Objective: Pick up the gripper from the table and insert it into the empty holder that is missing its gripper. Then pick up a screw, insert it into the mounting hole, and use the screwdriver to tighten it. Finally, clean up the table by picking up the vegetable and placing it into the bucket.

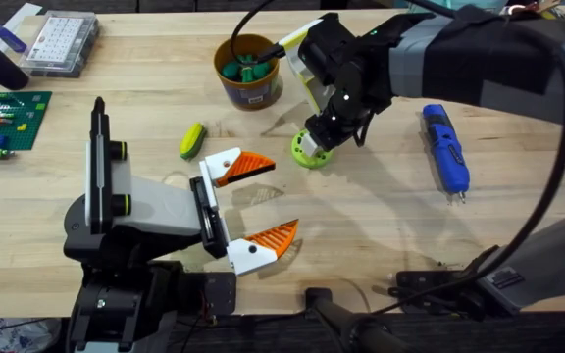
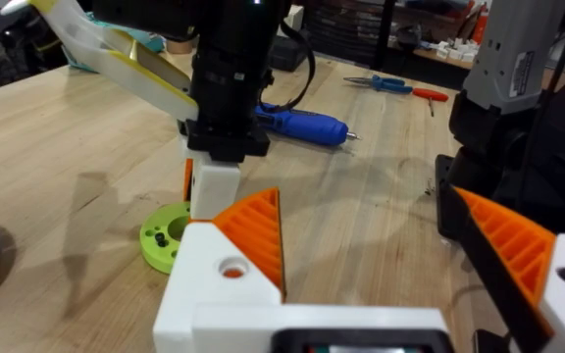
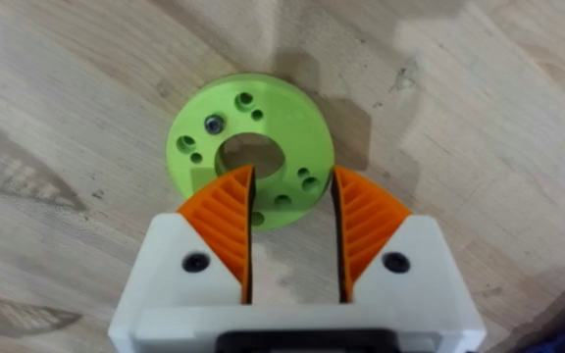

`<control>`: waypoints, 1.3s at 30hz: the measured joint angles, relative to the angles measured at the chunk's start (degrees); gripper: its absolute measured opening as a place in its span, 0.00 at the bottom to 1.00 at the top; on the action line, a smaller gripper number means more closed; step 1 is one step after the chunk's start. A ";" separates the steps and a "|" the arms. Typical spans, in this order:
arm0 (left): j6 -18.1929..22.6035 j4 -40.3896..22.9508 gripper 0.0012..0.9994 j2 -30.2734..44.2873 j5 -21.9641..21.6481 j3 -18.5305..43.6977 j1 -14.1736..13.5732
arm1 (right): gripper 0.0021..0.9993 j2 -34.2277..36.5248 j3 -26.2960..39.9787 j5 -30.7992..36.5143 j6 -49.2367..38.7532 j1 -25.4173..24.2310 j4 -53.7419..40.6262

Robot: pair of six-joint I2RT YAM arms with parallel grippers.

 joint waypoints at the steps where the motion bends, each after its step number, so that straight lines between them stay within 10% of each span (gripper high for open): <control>1: 0.00 0.02 0.99 0.02 0.01 0.00 0.00 | 0.41 0.15 -0.02 -0.02 0.07 -0.04 0.00; 15: -0.02 0.02 0.99 0.02 0.00 0.00 0.00 | 0.41 -2.98 -0.19 -0.06 -1.62 -0.08 -4.29; 29: -0.02 0.04 0.99 0.02 0.00 0.00 0.00 | 0.41 -34.23 -0.76 -0.24 -1.04 -0.08 -13.95; 39: -0.02 0.02 0.99 0.02 0.00 0.00 0.00 | 0.41 -48.82 -19.69 -0.50 3.75 -0.08 -2.68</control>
